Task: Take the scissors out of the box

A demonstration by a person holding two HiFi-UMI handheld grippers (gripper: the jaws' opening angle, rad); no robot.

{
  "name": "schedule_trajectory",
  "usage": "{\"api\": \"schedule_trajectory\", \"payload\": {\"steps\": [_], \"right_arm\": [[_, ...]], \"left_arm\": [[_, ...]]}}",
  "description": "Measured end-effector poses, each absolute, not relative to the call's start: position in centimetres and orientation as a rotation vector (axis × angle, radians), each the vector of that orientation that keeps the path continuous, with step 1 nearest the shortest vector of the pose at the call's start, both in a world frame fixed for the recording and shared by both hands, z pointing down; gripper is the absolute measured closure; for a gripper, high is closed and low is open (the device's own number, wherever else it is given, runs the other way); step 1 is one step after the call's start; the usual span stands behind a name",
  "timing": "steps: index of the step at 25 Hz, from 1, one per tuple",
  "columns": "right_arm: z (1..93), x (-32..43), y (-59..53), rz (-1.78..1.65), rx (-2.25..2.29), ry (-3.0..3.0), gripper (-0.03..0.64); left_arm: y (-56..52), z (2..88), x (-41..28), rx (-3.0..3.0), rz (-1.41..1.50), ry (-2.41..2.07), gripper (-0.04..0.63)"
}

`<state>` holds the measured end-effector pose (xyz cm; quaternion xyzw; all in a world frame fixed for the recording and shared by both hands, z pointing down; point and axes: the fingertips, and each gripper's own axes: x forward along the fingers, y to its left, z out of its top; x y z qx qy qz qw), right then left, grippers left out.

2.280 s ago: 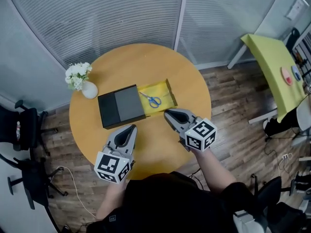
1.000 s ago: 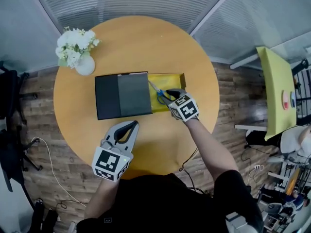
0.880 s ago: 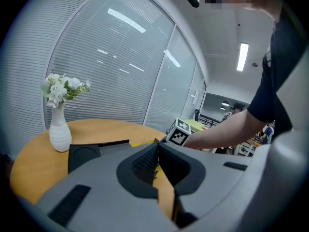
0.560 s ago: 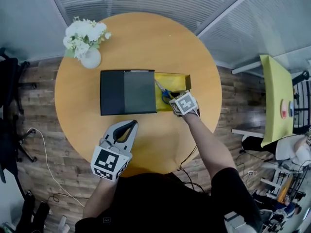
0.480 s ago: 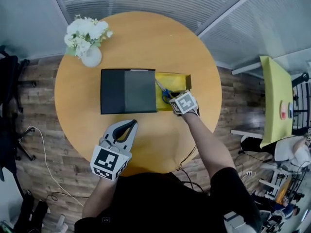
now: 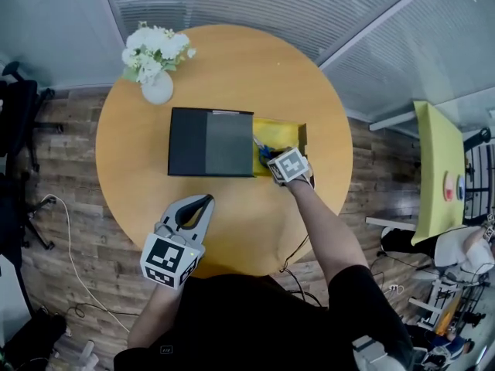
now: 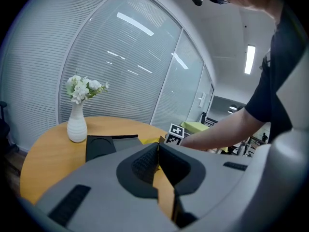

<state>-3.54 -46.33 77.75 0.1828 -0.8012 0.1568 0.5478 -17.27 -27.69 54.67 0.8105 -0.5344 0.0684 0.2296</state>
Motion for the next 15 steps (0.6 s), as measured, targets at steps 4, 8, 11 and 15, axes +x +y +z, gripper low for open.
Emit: {"api": "schedule_trajectory", "payload": {"steps": [4, 8, 11, 15], "right_arm": [[75.8, -3.4, -46.9, 0.295, 0.484, -1.912, 0.52], [73.1, -1.9, -47.0, 0.286, 0.541, -1.932, 0.522], [71.2, -0.5, -46.7, 0.278, 0.562, -1.94, 0.522], [68.6, 1.5, -45.3, 0.27, 0.573, -1.968, 0.522]], "left_arm": [[-26.5, 53.5, -17.5, 2.237, 0.183, -1.493, 0.58], [-25.1, 52.1, -16.7, 2.252, 0.173, -1.487, 0.58], [-24.5, 51.3, -15.9, 2.284, 0.181, -1.46, 0.58], [-23.9, 50.3, -14.4, 2.342, 0.197, -1.42, 0.58]]}}
